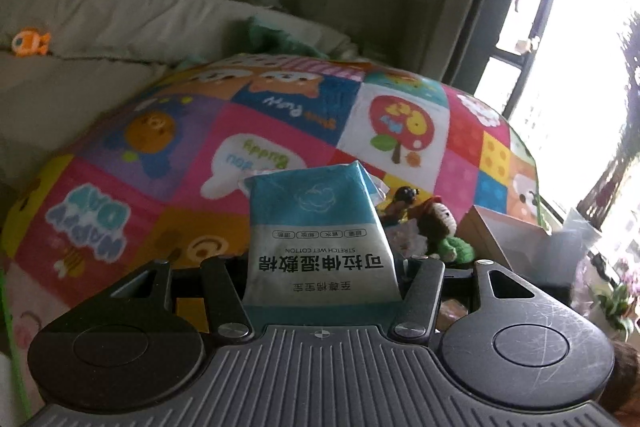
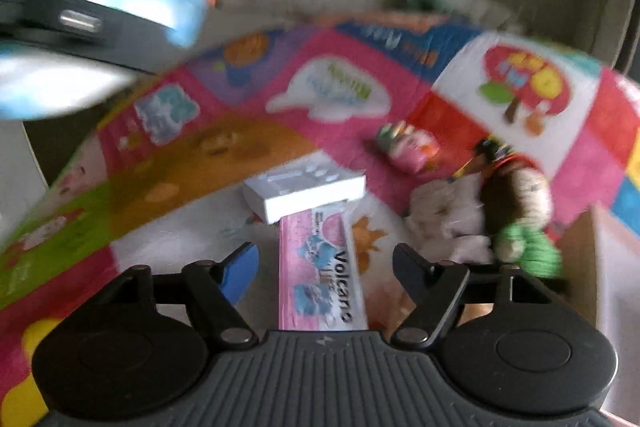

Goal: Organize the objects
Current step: 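Grasp the blue wet-wipes pack with the left tool while the right tool grasps the pink Volcano card, then carry the wipes pack and Volcano card into the pink box and release both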

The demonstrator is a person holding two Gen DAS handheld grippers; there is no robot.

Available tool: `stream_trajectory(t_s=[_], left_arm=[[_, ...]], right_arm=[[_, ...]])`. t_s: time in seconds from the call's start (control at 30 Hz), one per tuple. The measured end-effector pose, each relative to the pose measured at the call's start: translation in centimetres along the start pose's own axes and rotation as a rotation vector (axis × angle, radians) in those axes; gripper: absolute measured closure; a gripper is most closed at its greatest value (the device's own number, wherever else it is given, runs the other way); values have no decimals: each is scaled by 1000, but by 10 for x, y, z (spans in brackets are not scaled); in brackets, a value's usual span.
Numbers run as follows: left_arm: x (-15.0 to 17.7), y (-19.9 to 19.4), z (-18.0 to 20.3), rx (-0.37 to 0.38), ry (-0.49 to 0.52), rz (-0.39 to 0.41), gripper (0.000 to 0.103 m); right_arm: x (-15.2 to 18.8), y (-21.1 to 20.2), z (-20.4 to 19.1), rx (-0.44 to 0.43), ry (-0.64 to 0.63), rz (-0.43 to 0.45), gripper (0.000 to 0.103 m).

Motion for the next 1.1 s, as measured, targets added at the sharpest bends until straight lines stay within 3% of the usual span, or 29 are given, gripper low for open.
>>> stream_trajectory(t_s=[0.03,0.07,0.2,0.33,0.43,0.63,0.7,0.8,0.93,1.03,1.1], left_arm=[[2,-3,-3,-2,-4,-3,43],[3,-4,-3,-6,-2,-6,43],[16,-12,-1,-7,55,-33,43],[32,-3,35,67,135,-90,43],[35,13,77,138,185,-126,43],[39,83,199,237,276,-168,42],[46,115,234,222,278,-195,42],[62,162,270,125,306,-196,42],[88,201,278,-30,367,-270,39],[101,194,278,-33,460,-274,38],[102,187,274,2,460,-283,37]], right_arm=[[1,8,0,-15,4,-35,56],[2,10,0,-36,20,-57,60],[14,-29,4,-149,71,-53,60],[43,-87,22,-178,133,-6,60],[72,-135,44,-91,156,41,60],[125,-209,108,183,267,117,60],[140,-223,130,248,332,126,60],[158,-236,156,316,404,130,60],[176,-240,174,349,462,129,60],[184,-232,179,359,470,114,60],[191,-227,186,361,474,98,60]])
Point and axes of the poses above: each gripper's, at about its wrist camera, not at the fingertips, and y roughly the way its jaws point, z to its right, x to its underside, the point moved 6 cm from there along y, roughly the way its jaws point, and after that the axes turned 8 degrees about -y, right-handed, at the moved point
